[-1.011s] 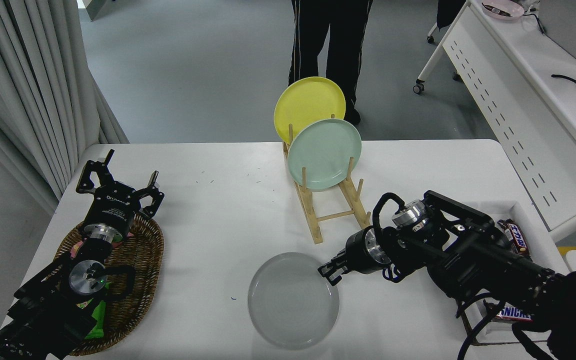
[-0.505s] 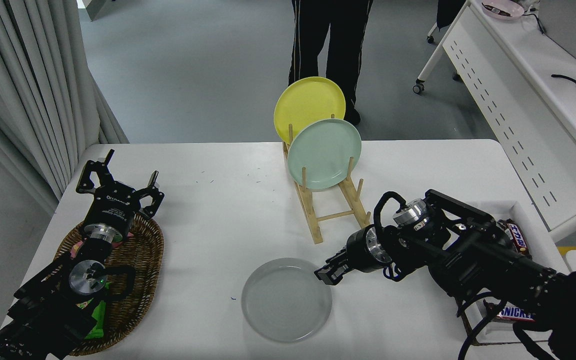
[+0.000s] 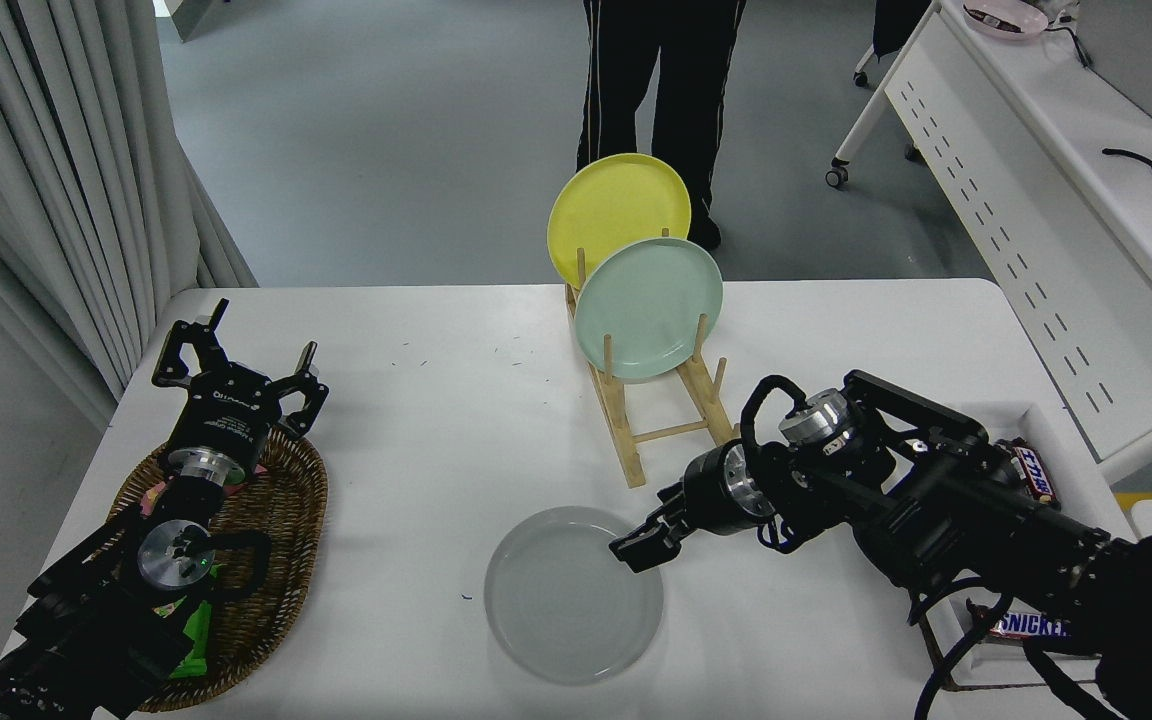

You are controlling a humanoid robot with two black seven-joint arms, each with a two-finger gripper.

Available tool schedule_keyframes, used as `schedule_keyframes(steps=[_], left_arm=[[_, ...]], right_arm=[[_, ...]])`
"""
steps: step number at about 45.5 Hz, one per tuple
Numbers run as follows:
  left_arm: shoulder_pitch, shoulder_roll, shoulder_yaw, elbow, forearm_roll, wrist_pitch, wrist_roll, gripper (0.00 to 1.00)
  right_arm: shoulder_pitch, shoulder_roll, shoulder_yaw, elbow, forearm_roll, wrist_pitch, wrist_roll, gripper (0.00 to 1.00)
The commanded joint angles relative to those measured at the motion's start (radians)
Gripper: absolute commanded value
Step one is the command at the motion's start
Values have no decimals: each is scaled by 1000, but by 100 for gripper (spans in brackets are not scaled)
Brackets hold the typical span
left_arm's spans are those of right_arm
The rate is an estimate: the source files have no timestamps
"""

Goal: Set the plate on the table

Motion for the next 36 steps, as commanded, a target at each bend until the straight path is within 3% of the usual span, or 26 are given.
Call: schedule_keyframes(steps=[1,15,22,32,36], left_arm=[[0,0,0,0,0,0,0,100],[0,0,0,0,0,0,0,100],[0,0,0,0,0,0,0,100],[0,0,0,0,0,2,0,100],[0,0,0,0,0,0,0,100]], right_arm=[[25,-3,-3,127,-38,131,-1,100],[11,-32,55,185,-203,430,2,100],[-1,-20,106,176,-301,502,16,100],[-96,31,296,156,-671,556,253,100],[-127,43,368,156,-778,554,300,100]])
